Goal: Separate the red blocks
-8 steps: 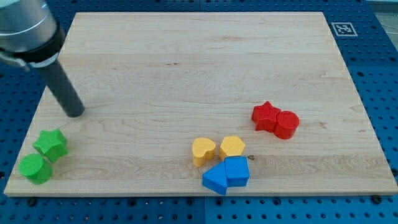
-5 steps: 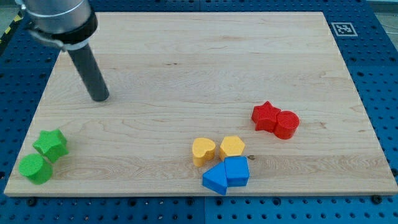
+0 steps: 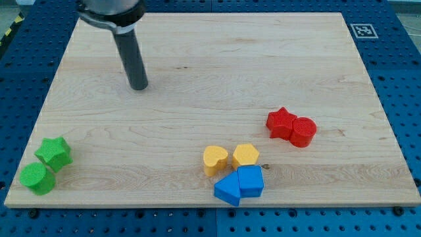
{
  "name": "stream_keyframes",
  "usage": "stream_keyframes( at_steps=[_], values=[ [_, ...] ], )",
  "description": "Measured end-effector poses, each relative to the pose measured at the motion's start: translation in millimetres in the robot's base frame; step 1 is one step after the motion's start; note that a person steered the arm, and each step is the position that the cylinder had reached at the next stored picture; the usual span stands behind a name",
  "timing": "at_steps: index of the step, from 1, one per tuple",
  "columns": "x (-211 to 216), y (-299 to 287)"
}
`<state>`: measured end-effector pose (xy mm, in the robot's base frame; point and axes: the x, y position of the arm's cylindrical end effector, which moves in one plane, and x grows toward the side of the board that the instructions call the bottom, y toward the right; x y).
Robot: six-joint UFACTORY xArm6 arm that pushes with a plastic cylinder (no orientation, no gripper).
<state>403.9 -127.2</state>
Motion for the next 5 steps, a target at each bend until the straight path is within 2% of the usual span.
stream_keyframes(
  at_steps=[5],
  values=[
    [-0.5, 140.3]
  ],
)
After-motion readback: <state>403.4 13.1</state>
